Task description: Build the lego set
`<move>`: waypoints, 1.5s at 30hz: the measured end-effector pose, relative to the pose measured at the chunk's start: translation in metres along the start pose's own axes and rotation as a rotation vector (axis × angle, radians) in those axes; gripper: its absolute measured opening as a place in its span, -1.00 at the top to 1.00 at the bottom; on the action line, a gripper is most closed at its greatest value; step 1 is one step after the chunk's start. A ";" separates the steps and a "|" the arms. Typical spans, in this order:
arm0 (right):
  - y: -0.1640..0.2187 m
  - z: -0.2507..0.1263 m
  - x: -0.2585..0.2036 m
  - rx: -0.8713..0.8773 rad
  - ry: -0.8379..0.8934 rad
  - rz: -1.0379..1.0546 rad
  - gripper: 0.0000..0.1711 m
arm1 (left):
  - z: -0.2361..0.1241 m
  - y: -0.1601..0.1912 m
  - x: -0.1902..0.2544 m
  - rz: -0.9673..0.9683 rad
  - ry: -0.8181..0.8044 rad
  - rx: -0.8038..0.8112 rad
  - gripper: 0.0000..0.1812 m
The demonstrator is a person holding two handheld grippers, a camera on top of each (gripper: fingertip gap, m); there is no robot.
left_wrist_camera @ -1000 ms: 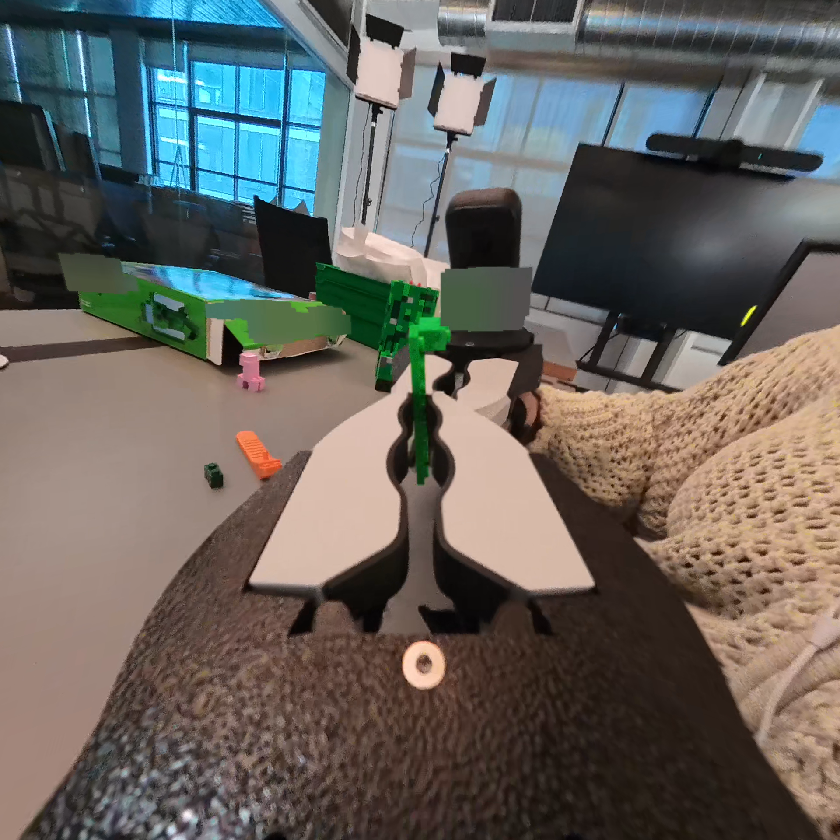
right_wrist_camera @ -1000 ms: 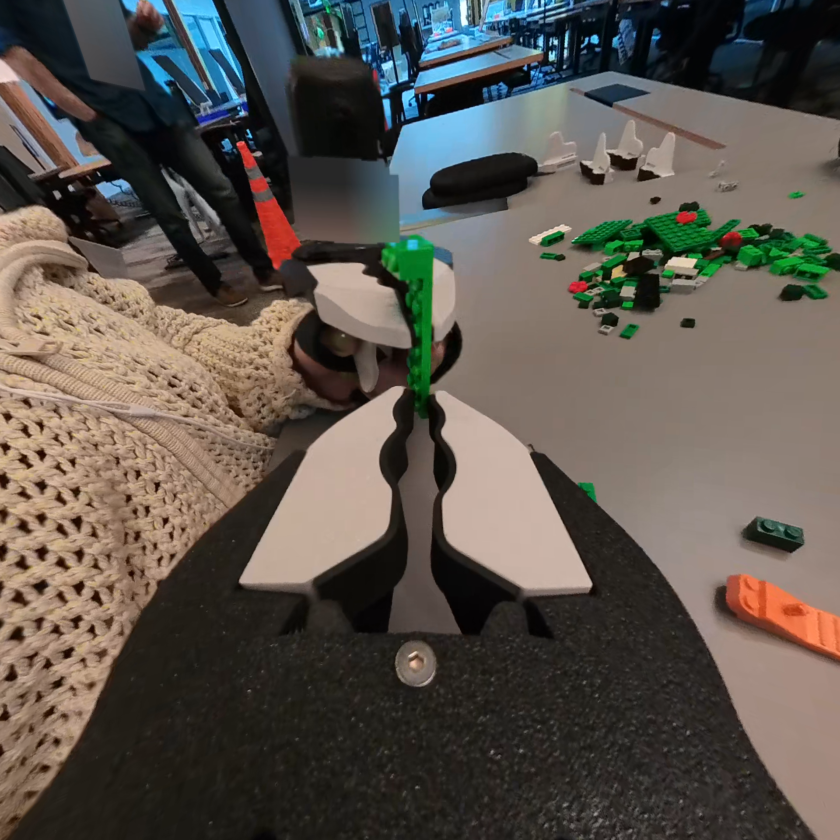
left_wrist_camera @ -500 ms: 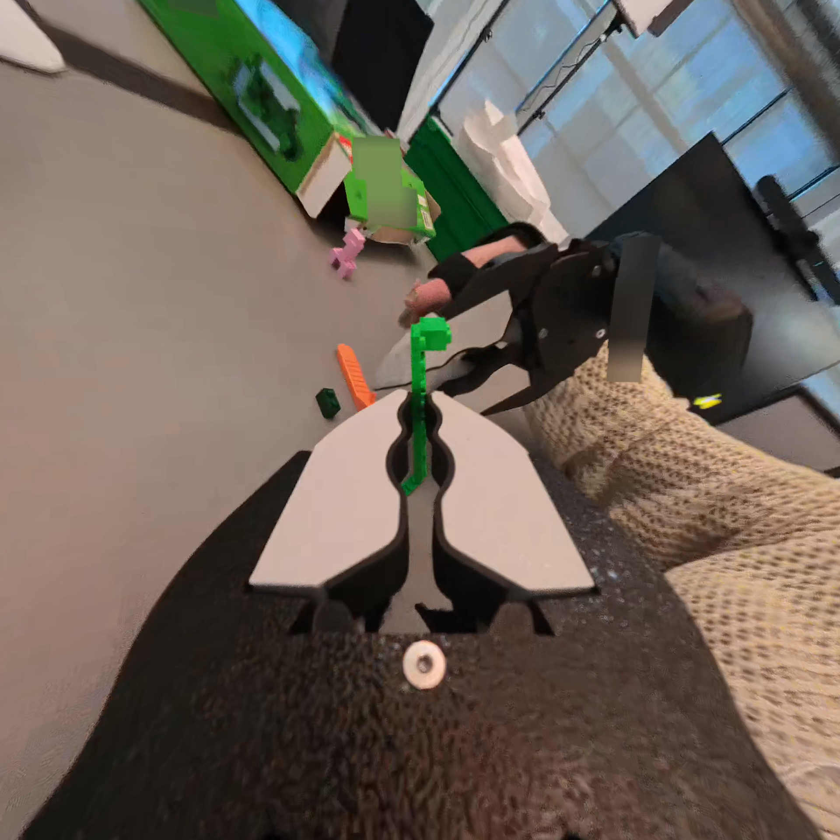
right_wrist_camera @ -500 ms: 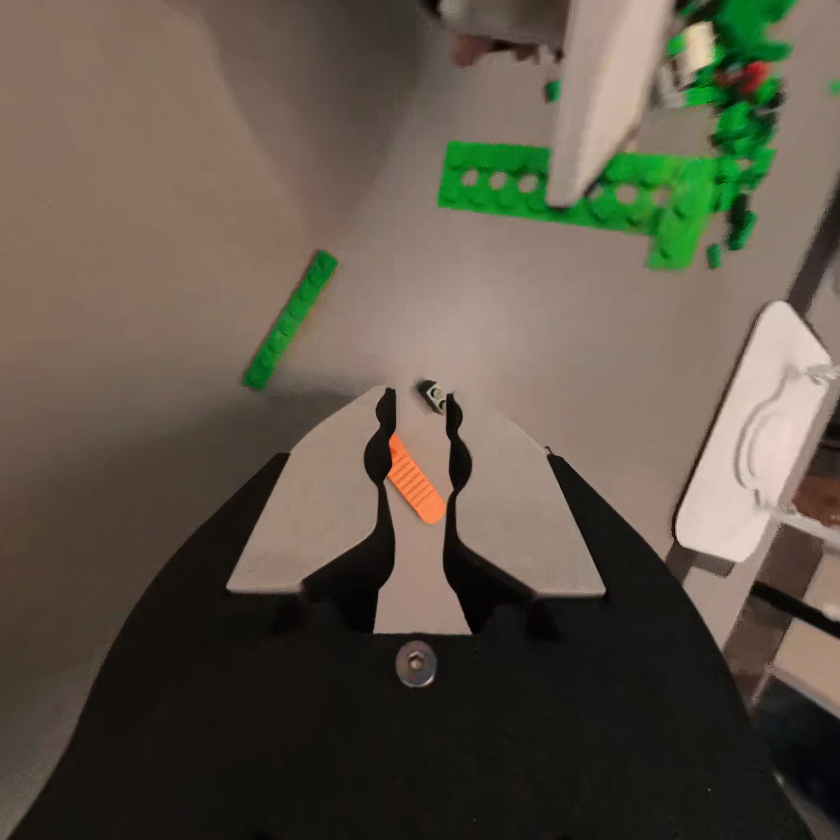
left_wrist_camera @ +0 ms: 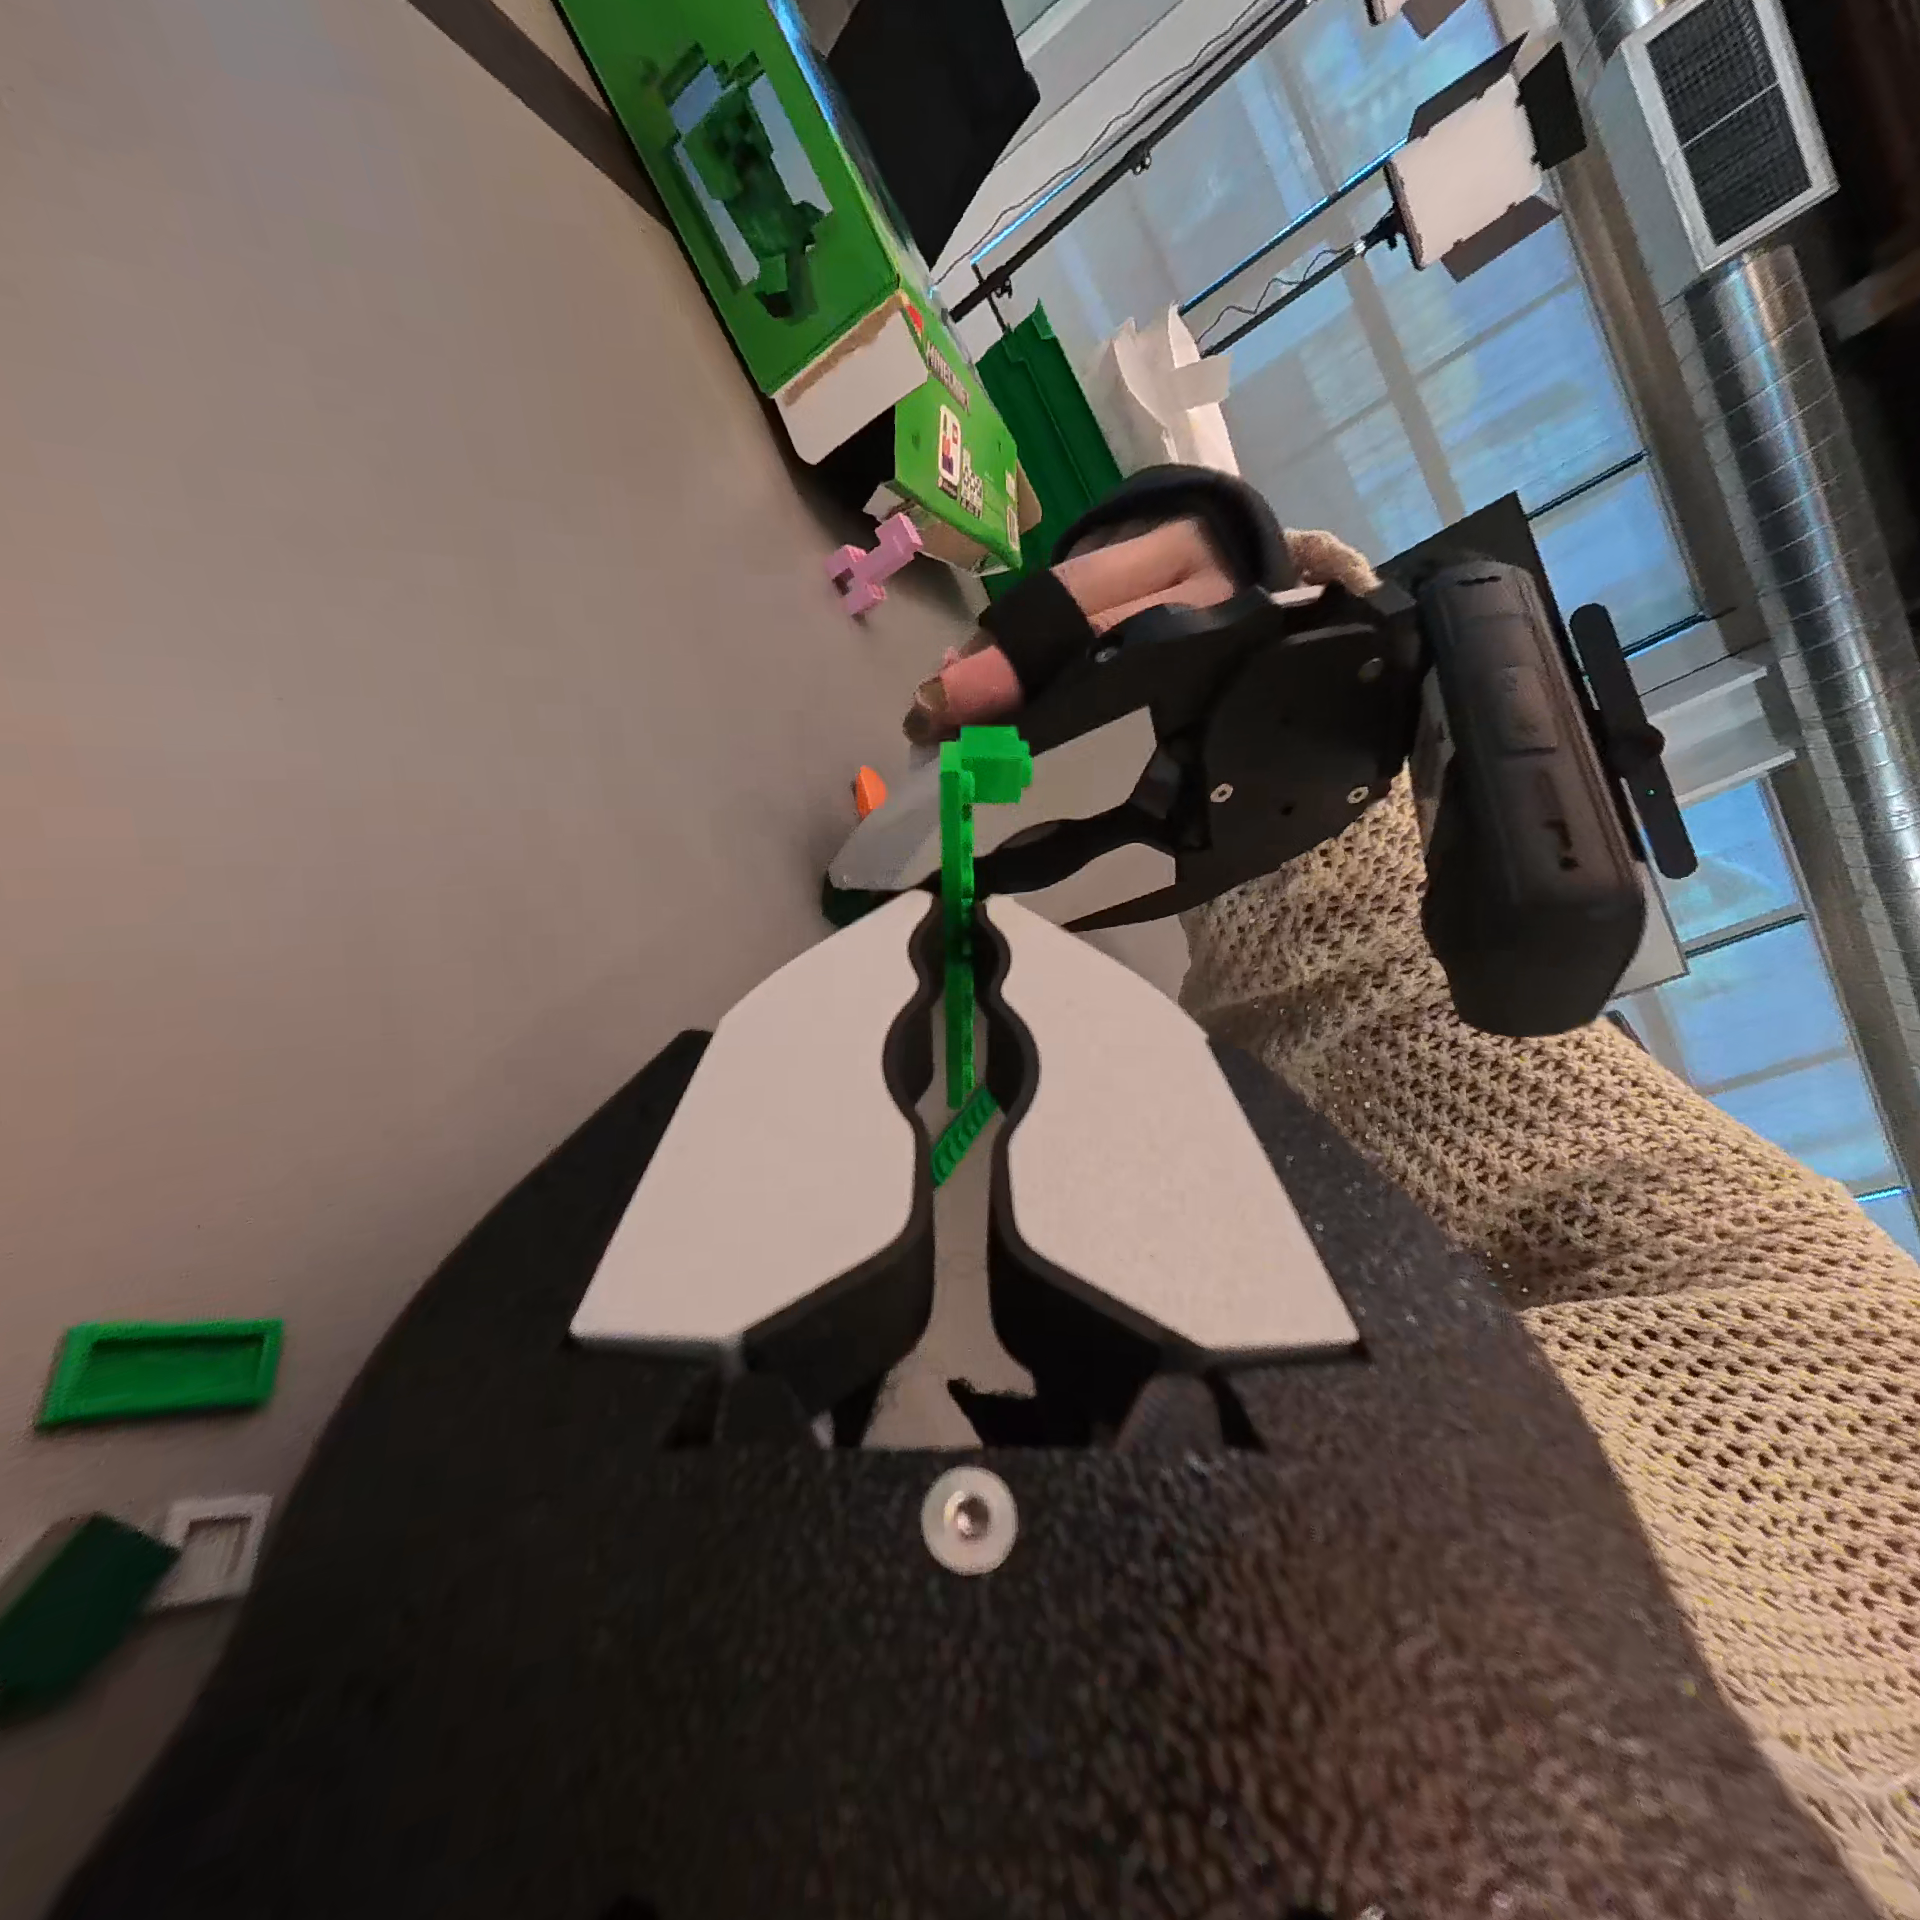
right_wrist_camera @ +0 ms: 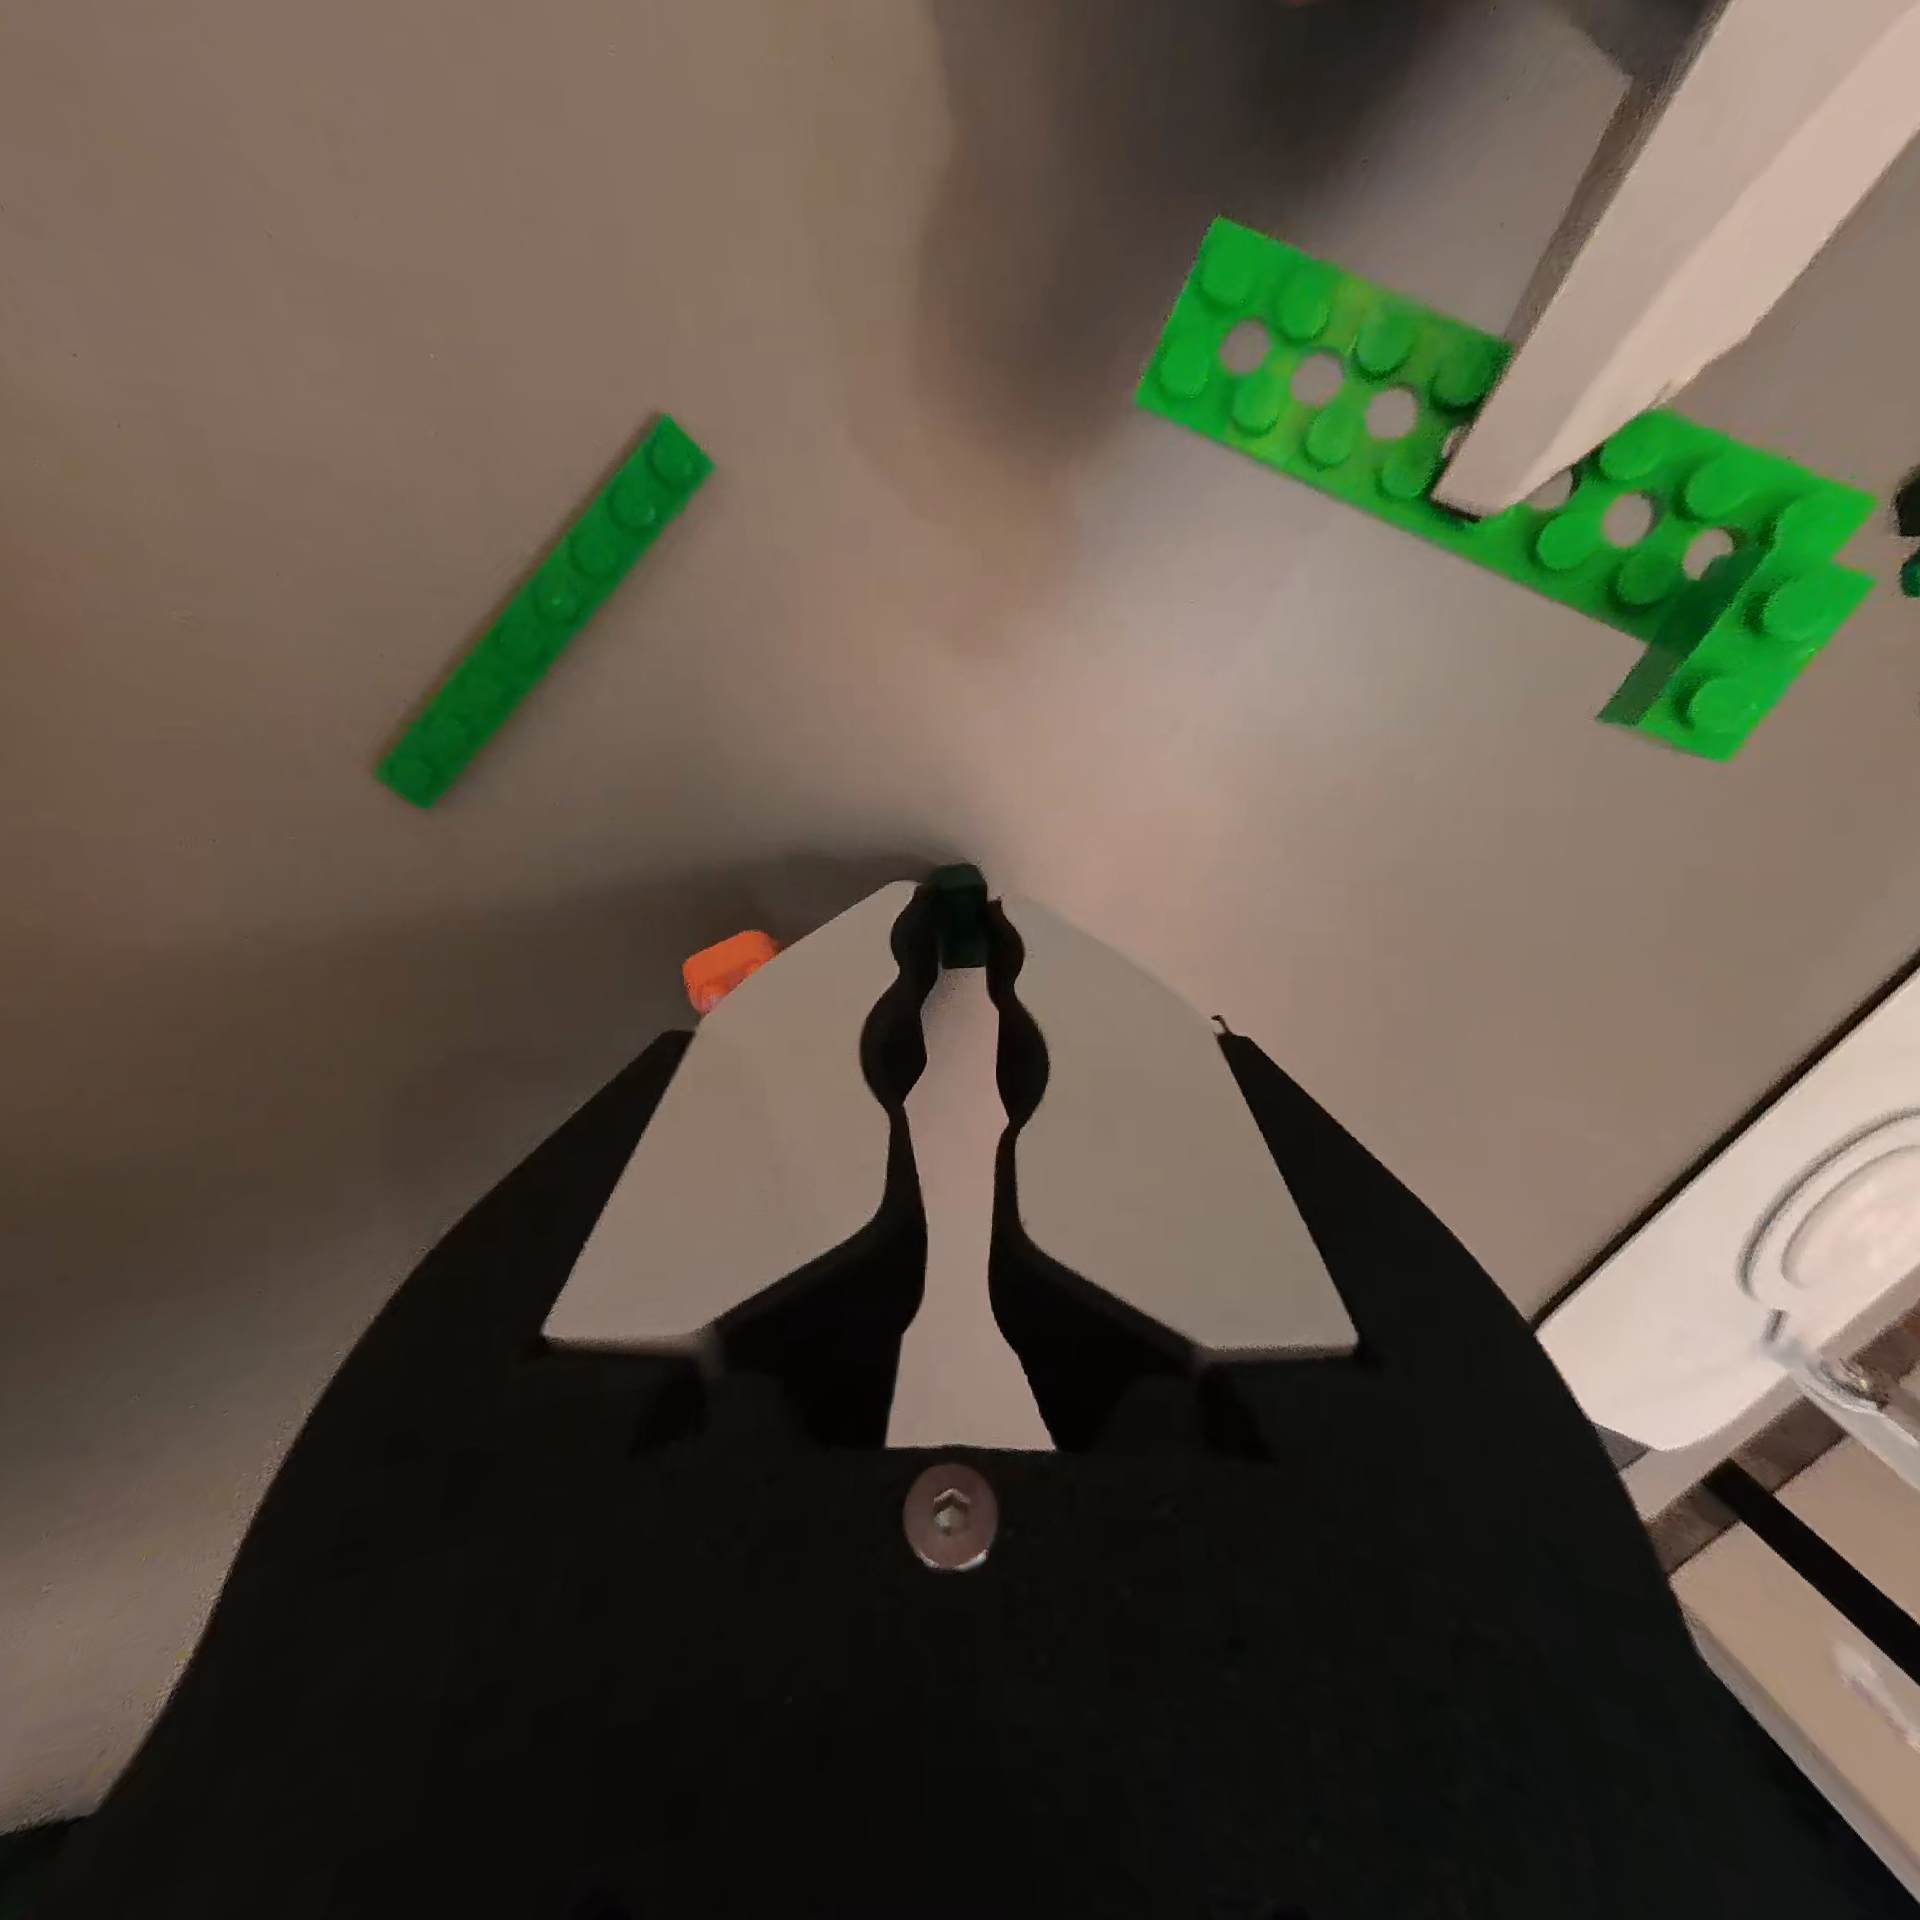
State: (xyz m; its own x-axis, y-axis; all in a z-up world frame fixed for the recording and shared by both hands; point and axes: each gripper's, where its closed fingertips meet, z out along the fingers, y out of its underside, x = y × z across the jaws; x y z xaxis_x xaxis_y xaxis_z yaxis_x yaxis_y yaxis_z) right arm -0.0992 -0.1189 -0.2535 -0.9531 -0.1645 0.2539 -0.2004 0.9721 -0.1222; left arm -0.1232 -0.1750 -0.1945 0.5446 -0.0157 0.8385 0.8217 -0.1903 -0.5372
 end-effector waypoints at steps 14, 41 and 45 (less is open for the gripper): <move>-0.068 -0.054 0.012 0.544 0.716 0.428 0.90 | -0.007 -0.011 -0.001 0.012 -0.010 0.155 0.96; -0.064 -0.006 0.004 0.363 0.666 0.547 0.91 | 0.010 0.021 -0.016 0.119 -0.208 -0.059 0.95; -0.065 -0.004 0.006 0.362 0.675 0.533 0.91 | 0.010 0.022 -0.017 0.125 -0.223 -0.065 0.95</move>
State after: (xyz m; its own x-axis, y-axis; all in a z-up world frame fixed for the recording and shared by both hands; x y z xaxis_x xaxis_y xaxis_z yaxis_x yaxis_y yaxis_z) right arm -0.0911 -0.1820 -0.2399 -0.6290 0.5308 0.5680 0.0590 0.7611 -0.6459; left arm -0.1126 -0.1692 -0.2217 0.6706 0.1727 0.7214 0.7372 -0.2634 -0.6222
